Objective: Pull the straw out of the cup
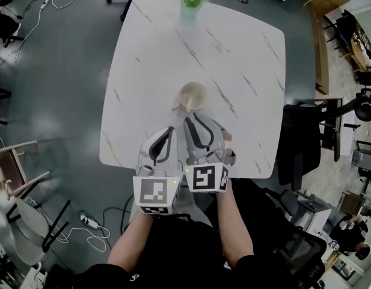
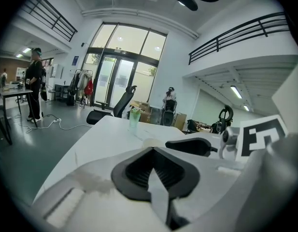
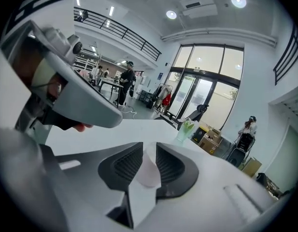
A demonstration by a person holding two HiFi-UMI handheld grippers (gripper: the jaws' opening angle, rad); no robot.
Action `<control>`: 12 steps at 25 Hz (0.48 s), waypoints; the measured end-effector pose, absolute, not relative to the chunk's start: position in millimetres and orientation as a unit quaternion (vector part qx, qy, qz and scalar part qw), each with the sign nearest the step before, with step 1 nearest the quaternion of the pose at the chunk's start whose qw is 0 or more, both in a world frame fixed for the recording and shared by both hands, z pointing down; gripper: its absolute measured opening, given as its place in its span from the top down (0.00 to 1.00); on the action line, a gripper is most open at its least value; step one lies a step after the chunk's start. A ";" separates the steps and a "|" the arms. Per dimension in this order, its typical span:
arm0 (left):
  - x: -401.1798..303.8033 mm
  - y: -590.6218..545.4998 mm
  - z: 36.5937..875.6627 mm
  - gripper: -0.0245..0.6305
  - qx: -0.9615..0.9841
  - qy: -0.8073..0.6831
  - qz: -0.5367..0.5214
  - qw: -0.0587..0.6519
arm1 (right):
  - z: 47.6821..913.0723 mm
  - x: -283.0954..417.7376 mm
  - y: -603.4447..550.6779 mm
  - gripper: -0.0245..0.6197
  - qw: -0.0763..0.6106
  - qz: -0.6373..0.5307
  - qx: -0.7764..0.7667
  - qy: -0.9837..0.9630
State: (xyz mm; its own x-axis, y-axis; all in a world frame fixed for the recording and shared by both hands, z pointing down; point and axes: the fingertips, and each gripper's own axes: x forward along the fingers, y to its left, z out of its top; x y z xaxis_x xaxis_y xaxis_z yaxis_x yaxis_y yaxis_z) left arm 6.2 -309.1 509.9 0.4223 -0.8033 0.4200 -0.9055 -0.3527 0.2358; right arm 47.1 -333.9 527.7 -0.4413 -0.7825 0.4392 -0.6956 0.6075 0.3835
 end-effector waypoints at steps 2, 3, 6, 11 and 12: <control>5.8 -311.7 512.7 0.96 0.814 -0.524 0.118 0.222 | 533.7 46.3 -337.8 0.82 0.303 -0.072 0.434 -0.845; 5.3 -313.2 513.7 0.96 0.813 -0.524 0.120 0.222 | 536.4 46.0 -339.4 0.82 0.307 -0.073 0.433 -0.845; 3.0 -318.5 515.6 0.96 0.813 -0.524 0.122 0.224 | 542.7 45.5 -345.3 0.82 0.314 -0.074 0.429 -0.843; -5.1 -326.7 521.8 0.96 0.807 -0.530 0.128 0.227 | 548.5 44.7 -354.4 0.82 0.315 -0.069 0.429 -0.844; -6.1 -328.3 522.6 0.96 0.806 -0.531 0.129 0.228 | 548.8 44.6 -355.9 0.82 0.315 -0.067 0.429 -0.844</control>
